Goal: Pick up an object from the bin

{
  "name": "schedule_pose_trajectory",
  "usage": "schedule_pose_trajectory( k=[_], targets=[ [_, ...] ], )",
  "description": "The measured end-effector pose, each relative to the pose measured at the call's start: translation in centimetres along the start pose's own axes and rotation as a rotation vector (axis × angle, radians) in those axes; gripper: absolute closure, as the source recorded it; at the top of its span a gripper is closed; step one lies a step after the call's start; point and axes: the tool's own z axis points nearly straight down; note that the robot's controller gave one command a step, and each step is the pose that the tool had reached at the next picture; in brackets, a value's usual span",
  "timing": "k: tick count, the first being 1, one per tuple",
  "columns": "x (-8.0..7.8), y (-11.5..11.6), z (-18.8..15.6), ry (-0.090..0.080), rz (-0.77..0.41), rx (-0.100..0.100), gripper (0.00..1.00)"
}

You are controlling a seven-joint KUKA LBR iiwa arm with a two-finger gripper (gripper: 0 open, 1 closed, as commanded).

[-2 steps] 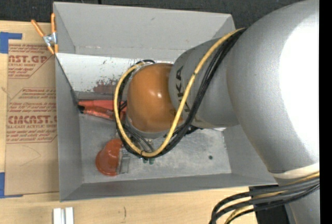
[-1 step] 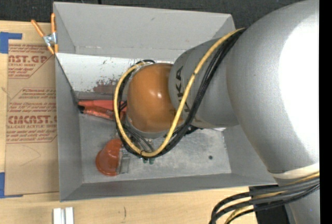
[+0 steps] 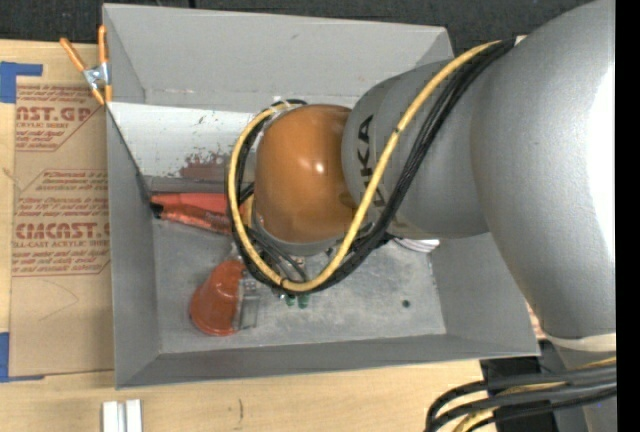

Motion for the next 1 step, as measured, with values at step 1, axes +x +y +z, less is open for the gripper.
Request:
schedule_pose_trajectory(
  k=[1],
  targets=[
    [0.28,0.53,-7.05,-0.008,-0.004,-0.002,1.0]
  ],
)
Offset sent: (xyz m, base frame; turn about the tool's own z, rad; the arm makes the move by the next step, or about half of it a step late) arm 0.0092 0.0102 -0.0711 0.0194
